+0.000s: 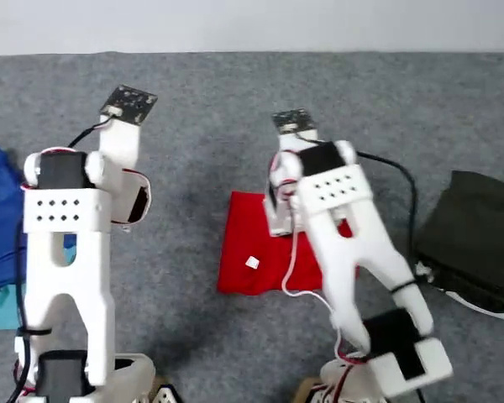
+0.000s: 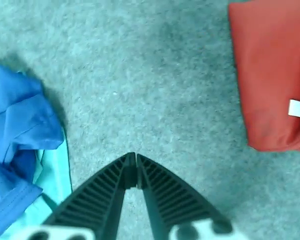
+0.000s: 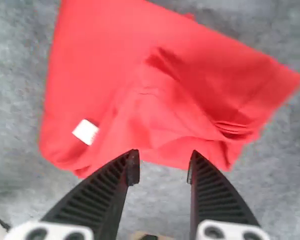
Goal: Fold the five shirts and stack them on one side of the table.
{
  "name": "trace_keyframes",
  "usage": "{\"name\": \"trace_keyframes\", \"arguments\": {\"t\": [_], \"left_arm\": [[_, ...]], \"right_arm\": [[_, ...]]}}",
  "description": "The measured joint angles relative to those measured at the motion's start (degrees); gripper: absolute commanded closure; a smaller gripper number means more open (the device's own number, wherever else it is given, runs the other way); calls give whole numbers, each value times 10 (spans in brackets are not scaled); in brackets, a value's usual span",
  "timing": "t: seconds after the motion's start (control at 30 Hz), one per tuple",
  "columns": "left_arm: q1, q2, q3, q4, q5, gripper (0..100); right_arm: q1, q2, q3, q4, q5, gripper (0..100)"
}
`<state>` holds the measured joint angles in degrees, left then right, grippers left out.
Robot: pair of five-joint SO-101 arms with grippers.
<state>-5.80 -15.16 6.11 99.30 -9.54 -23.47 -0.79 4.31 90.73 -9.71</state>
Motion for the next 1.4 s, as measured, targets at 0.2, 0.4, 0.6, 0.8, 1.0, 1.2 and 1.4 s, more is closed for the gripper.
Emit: {"name": "trace_keyframes", "arguments": {"t": [0.2, 0.4, 0.6, 0.8, 1.0, 1.2, 1.4], "left_arm": [[-6, 0, 0, 0, 0, 995], [-6, 0, 0, 0, 0, 995], [-6, 0, 0, 0, 0, 995], [-6, 0, 0, 0, 0, 995], [-6, 0, 0, 0, 0, 995], [-6, 0, 0, 0, 0, 995], [-6, 0, 0, 0, 0, 995]], "right_arm": [[-33, 110, -105, 0, -58, 824], [-35, 228, -227, 42, -76, 825], [-33, 311, -296, 62, -76, 826], [-33, 353, -301, 64, -76, 827], [-15, 375, -301, 85, -76, 883], [-14, 384, -301, 94, -62, 980], [-12, 384, -301, 98, -41, 990]]}}
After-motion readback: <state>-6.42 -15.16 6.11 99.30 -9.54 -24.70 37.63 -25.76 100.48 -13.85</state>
